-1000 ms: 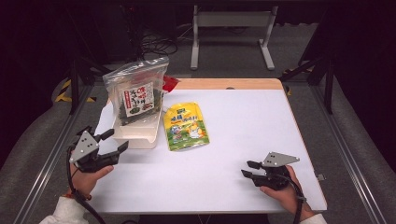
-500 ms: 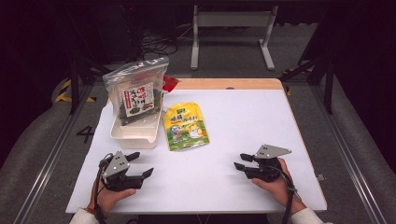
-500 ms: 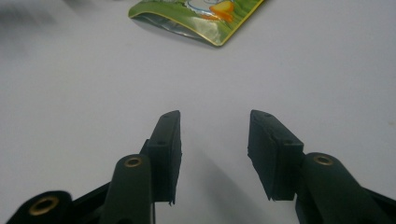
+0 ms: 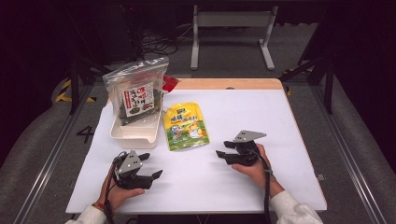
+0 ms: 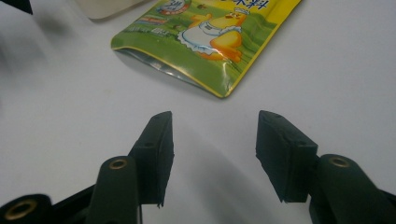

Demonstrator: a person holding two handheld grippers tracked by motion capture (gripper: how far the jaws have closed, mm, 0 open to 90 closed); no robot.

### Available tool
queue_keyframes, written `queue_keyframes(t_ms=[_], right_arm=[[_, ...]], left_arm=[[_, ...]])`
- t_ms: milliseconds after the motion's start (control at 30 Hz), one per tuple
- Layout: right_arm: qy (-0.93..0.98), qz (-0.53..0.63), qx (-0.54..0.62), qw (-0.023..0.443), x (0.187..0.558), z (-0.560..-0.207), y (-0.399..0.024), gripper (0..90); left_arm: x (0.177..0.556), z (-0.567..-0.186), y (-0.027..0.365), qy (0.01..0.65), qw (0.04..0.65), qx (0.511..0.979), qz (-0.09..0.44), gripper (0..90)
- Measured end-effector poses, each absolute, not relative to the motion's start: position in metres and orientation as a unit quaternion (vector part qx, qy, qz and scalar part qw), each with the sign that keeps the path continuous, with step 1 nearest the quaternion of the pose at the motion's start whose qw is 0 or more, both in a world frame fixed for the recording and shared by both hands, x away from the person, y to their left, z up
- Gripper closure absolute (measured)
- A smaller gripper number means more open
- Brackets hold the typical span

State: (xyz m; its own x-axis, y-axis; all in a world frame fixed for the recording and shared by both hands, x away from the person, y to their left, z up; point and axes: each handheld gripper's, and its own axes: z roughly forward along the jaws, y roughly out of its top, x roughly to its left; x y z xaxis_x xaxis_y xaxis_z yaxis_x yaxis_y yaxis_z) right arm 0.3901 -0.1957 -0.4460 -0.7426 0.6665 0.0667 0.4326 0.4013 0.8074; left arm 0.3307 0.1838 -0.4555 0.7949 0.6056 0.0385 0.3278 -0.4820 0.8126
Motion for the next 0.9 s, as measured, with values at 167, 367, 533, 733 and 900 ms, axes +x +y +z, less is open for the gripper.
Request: queue_keyframes(t_ms=[167,367,533,733,900], right_arm=[[0.826,0.428,0.345,0.124,0.412,-0.453,-0.175,45.1],[0.819,0.427,0.366,0.116,0.431,-0.46,-0.165,41.7],[0.811,0.427,0.386,0.106,0.443,-0.459,-0.158,38.0],[0.799,0.43,0.412,0.082,0.454,-0.461,-0.149,32.3],[0.806,0.421,0.408,0.078,0.458,-0.46,-0.133,25.1]], left_arm=[[0.338,-0.458,0.174,0.268,0.419,0.852,0.163,24.6],[0.342,-0.462,0.172,0.265,0.41,0.858,0.161,24.5],[0.342,-0.462,0.172,0.265,0.41,0.858,0.159,24.3],[0.341,-0.462,0.172,0.261,0.41,0.86,0.157,23.4],[0.342,-0.461,0.174,0.263,0.414,0.858,0.154,22.9]])
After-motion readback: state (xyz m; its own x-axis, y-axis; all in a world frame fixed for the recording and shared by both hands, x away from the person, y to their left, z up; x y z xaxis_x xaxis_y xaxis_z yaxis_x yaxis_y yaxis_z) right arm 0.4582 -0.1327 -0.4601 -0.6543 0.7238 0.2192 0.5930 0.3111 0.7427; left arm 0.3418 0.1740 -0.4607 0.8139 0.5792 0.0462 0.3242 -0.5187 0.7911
